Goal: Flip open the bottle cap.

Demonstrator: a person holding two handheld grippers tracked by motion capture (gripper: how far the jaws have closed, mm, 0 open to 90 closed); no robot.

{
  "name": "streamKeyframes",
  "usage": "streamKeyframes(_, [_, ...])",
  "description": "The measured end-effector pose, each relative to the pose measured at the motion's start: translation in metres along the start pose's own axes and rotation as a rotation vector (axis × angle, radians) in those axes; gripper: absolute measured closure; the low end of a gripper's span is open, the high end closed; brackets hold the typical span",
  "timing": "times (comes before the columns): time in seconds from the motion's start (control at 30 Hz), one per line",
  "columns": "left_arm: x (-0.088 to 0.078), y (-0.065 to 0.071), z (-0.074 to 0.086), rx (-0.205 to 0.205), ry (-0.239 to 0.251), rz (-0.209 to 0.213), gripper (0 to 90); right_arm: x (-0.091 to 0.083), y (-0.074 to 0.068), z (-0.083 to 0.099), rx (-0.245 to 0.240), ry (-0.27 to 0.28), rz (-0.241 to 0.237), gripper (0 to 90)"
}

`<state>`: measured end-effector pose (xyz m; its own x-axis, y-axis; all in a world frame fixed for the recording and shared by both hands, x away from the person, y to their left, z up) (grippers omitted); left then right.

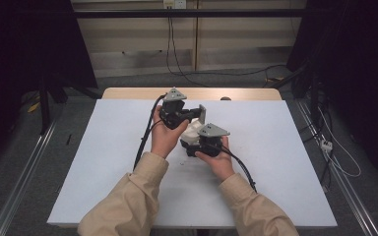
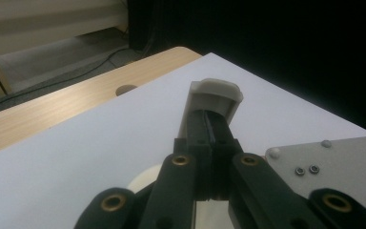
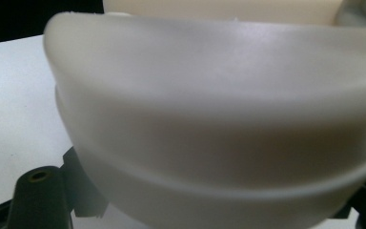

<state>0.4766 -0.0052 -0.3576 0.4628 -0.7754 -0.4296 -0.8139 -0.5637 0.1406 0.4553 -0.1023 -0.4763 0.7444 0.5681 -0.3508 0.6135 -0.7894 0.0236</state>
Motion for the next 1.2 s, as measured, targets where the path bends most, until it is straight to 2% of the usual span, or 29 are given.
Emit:
streamKeyframes(1.0, [0.015,-0.001,-0.006,0.007,-0.019,0.009,90.0,0.0,0.0,0.0,0.005,-0.003,-0.001,18.7])
streamKeyframes(1.2, [0.019,-0.002,-0.005,-0.006,-0.014,0.021,90.0,0.0,0.0,0.0,0.008,-0.003,-0.001,18.8])
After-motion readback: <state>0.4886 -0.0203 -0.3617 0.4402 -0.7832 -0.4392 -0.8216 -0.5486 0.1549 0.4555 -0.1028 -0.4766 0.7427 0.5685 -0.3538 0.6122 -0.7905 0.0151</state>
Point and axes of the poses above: each handheld gripper's, and its own axes: x roughly forward along the jaws, z roughly out of its underside, y roughly to its right, the point moved 4 cm from there along x, roughly forward along the jaws
